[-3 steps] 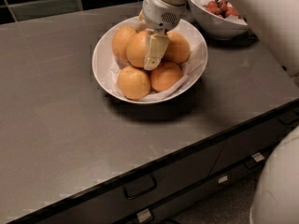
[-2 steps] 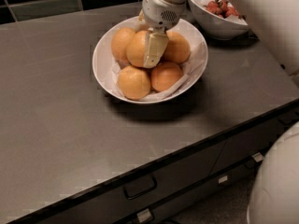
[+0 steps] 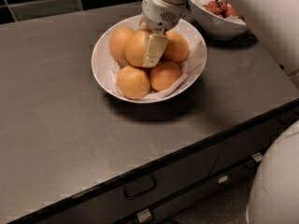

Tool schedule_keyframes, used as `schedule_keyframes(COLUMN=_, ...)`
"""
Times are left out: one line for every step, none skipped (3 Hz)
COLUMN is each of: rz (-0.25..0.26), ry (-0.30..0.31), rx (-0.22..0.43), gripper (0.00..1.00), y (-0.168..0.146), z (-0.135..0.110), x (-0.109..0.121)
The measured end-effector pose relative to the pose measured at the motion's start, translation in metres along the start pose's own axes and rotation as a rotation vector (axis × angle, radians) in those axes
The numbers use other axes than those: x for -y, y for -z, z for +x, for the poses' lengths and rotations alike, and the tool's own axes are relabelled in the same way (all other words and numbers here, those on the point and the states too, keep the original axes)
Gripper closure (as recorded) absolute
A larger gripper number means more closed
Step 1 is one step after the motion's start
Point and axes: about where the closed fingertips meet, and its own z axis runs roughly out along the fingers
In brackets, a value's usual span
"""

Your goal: Pick orange from white bowl

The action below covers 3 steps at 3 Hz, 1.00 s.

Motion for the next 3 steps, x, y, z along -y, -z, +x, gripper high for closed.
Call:
schedule_keyframes(rz=0.0, ry=0.0, rx=0.0, gripper=1.0, y=0.0, z=0.0, x=0.0)
schedule_keyframes(rz=0.028, ry=-0.002, rx=0.026, gripper=1.0, y=0.006, z=-0.002, x=0.001)
schedule_keyframes(rz=0.073, ry=0.008, rx=0.064, gripper=1.0, y=0.022, z=-0.006, x=-0.001)
